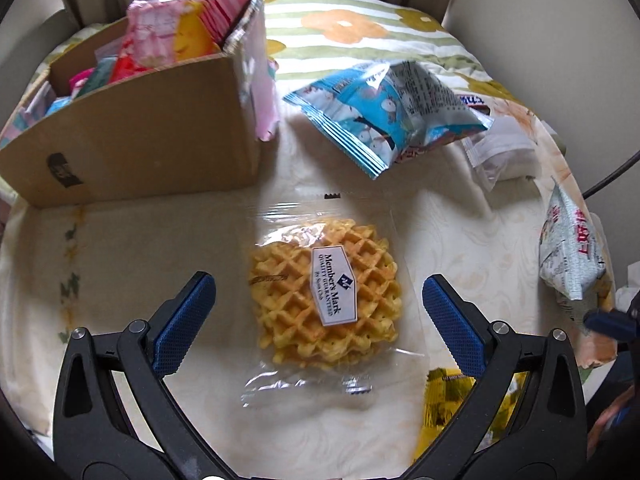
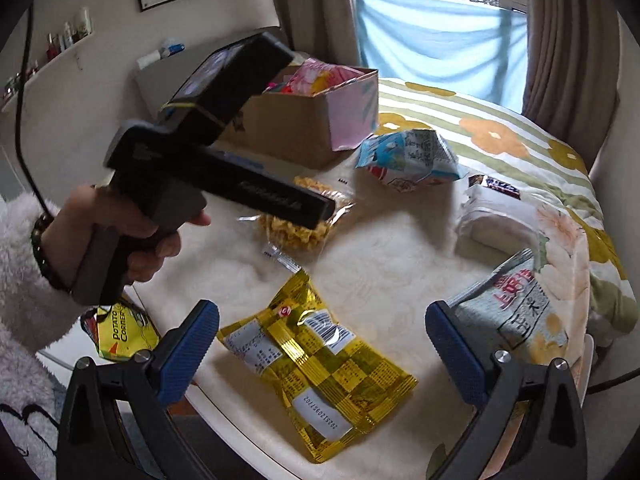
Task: Organize snacks
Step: 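Grasp the wrapped waffle with the left tool while the right grasps the yellow-gold bag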
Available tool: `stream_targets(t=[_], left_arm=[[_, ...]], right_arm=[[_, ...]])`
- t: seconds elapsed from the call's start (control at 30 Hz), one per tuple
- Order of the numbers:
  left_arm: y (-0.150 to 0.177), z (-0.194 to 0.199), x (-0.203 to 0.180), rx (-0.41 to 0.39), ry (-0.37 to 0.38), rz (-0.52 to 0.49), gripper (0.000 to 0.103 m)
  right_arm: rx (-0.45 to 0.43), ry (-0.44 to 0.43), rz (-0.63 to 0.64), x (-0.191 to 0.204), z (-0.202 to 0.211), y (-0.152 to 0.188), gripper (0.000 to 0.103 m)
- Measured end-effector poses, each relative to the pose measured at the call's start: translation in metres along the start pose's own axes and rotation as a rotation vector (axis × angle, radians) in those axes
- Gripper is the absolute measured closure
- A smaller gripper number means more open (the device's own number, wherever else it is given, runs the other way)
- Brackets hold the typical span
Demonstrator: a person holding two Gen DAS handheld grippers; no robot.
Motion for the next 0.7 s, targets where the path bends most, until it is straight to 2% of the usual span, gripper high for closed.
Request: stream_targets(t=[0.17, 0.43, 0.63, 0.7], left_arm=[[0.006, -0.019, -0.006, 0.022, -0.013, -0.014, 0.0], [0.007, -0.037, -0.01, 0.027, -0.049, -0.019, 0.001], [0.004, -0.037, -0.01, 0.008, -0.049, -0.023, 0.012], [0.003, -0.035, -0.01, 0.002, -0.048, -0.029, 0.019]], right_arm=[[0.052, -0.047, 0.06, 0.005, -0.021, 0.016, 0.0], [0.09, -0.129, 0.11, 0.002, -0.038, 0.018, 0.0], [0.169, -0.144, 0.176, 0.009, -0.051, 0.018, 0.0], [0.181, -0.14, 0.198, 0.01, -0.056, 0.017, 0.0]])
Point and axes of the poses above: each gripper's, at about its wrist camera, not at the fingertips, and z roughly against the way its jaws point, x to its left, y to its underside, the point moved 5 cm from there along -z, roughly the way its jaws point, and after that the axes turned 10 degrees about z, right-handed, at the moved point
